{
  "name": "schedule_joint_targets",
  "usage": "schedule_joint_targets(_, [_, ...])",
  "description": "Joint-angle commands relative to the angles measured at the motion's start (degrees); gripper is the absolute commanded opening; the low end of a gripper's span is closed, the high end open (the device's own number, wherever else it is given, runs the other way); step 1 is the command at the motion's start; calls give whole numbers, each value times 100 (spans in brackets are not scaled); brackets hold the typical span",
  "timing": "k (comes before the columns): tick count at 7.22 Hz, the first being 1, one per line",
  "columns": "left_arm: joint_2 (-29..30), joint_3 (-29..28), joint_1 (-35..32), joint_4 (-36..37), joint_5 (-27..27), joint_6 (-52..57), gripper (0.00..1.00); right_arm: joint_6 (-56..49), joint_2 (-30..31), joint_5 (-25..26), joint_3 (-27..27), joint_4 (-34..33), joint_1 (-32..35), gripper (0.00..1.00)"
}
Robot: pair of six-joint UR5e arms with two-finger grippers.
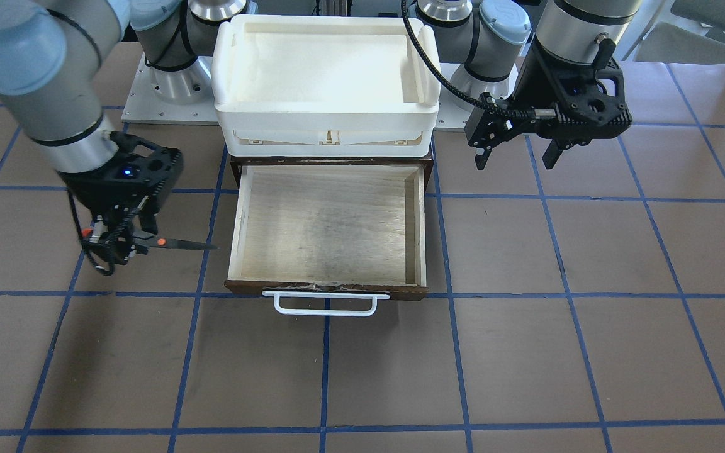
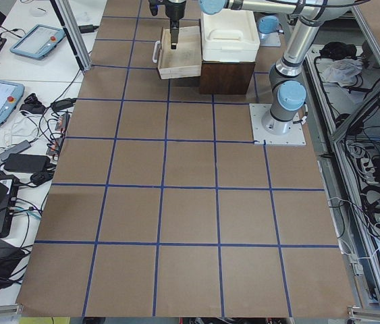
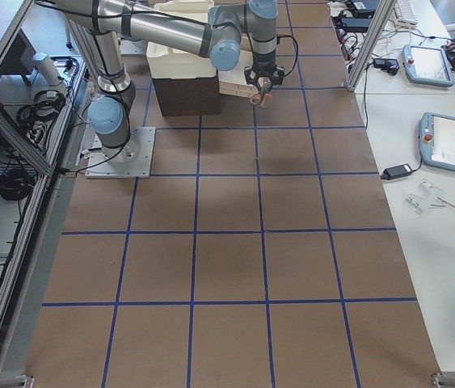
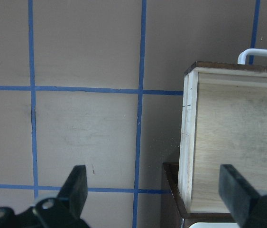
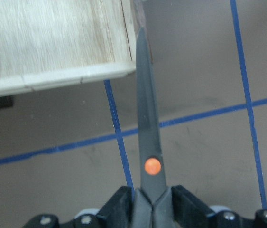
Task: Put scissors in drawer and close it
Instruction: 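Carry the scissors with the right gripper over the open drawer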
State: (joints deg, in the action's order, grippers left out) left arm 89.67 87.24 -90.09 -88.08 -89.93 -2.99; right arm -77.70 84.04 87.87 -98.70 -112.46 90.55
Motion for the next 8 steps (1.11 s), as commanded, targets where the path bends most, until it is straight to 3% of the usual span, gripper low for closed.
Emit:
schedule_joint_targets(1, [-2,4,1,-7,-7,0,100,624,-72,-6,27,13,961,0])
schedule_joint_targets(5, [-11,4,1,-7,-7,0,100,846,-615,98,184,-74,2359,0])
schedule_joint_targets(8, [-11,4,1,1,2,0,100,827,-924,99,220,-285,2380,0])
